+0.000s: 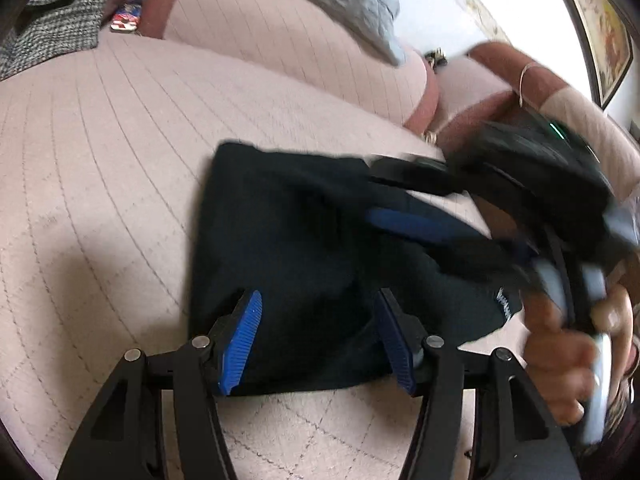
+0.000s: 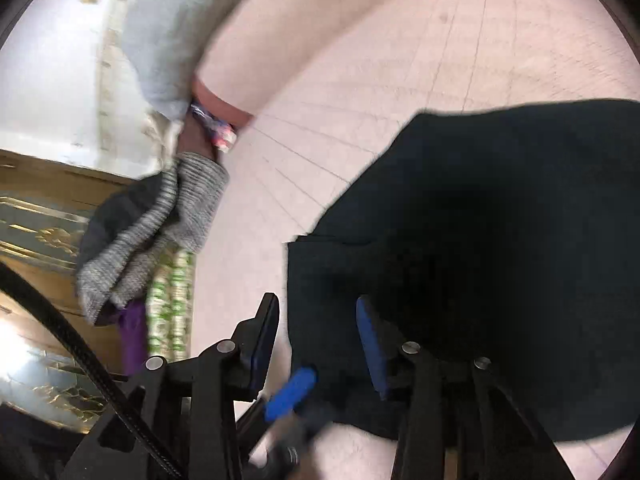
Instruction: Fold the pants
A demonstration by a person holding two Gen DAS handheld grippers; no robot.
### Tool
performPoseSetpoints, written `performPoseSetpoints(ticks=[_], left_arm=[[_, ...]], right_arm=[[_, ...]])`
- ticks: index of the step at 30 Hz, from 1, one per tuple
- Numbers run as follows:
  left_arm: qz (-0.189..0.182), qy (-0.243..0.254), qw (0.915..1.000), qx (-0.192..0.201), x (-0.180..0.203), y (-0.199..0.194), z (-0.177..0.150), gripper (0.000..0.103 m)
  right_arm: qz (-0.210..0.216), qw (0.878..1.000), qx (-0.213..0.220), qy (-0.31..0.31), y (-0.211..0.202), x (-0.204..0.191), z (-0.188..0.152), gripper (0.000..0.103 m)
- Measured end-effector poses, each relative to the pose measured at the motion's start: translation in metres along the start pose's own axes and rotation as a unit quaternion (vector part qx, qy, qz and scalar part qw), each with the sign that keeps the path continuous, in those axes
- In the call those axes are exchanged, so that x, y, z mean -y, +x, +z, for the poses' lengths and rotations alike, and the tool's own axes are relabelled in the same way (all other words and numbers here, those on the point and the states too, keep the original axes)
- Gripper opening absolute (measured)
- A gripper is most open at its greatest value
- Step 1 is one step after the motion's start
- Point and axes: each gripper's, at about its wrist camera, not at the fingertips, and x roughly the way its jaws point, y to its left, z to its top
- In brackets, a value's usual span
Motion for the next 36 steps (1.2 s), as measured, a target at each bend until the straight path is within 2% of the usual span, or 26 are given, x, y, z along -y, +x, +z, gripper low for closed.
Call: performPoseSetpoints(ticks=[1,2,4,5,6,7,12,17,19,22,26,28,32,36], left_arm=[[0.004,0.009,1.0,-0.001,0.001,0.001,-0.001,0.058],[0.005,0.016,0.9999,-0.003,0.002,0.001,-0.002,0.058],[0.005,0.016,0.9998,-0.007,0.003,0.001,-0.002,0.058],[0.003,0.012,0.9999,-0.008,0.001,-0.001,-0.002,0.059],[0.0,0.008,0.9999,-0.01,0.0,-0.002,-0.002,0.062],[-0.004,0.001,0.9999,-0.011,-0.002,-0.004,-0.001,0.063],[-0.009,-0.006,0.9998,-0.015,-0.001,-0.013,-0.002,0.064],[0.008,0.022,0.9997,-0.005,0.007,-0.029,-0.016,0.065],[0.018,0.035,0.9992,-0.005,0.013,-0.032,-0.022,0.065],[0.024,0.046,0.9986,-0.013,0.019,-0.038,-0.029,0.065],[0.022,0.064,0.9974,-0.023,0.044,-0.038,-0.017,0.065],[0.018,0.082,0.9962,-0.026,0.061,-0.038,-0.008,0.065],[0.004,0.124,0.9914,-0.042,0.106,-0.025,0.019,0.065],[-0.006,0.172,0.9831,-0.062,0.157,0.005,0.045,0.065]], right_arm=[[-0.027,1.0,-0.001,-0.001,0.009,0.002,0.004,0.044],[-0.07,0.997,0.005,-0.008,0.021,0.003,0.009,0.036],[-0.098,0.994,0.045,-0.019,0.019,0.001,0.012,0.029],[-0.113,0.991,0.071,-0.022,0.013,-0.005,0.013,0.033],[-0.129,0.987,0.09,-0.025,0.004,-0.003,0.011,0.041],[-0.142,0.983,0.111,-0.028,-0.007,-0.007,0.008,0.054],[-0.136,0.978,0.157,-0.035,-0.074,0.004,-0.021,0.057],[-0.146,0.969,0.198,0.014,-0.157,0.071,-0.069,0.057],[-0.149,0.961,0.228,0.042,-0.196,0.107,-0.099,0.057],[-0.133,0.953,0.261,0.079,-0.229,0.136,-0.119,0.06],[-0.106,0.945,0.286,0.117,-0.253,0.167,-0.125,0.061],[-0.103,0.945,0.287,0.119,-0.25,0.168,-0.123,0.061],[-0.118,0.943,0.288,0.116,-0.245,0.173,-0.12,0.061],[-0.13,0.942,0.29,0.11,-0.236,0.176,-0.113,0.061]])
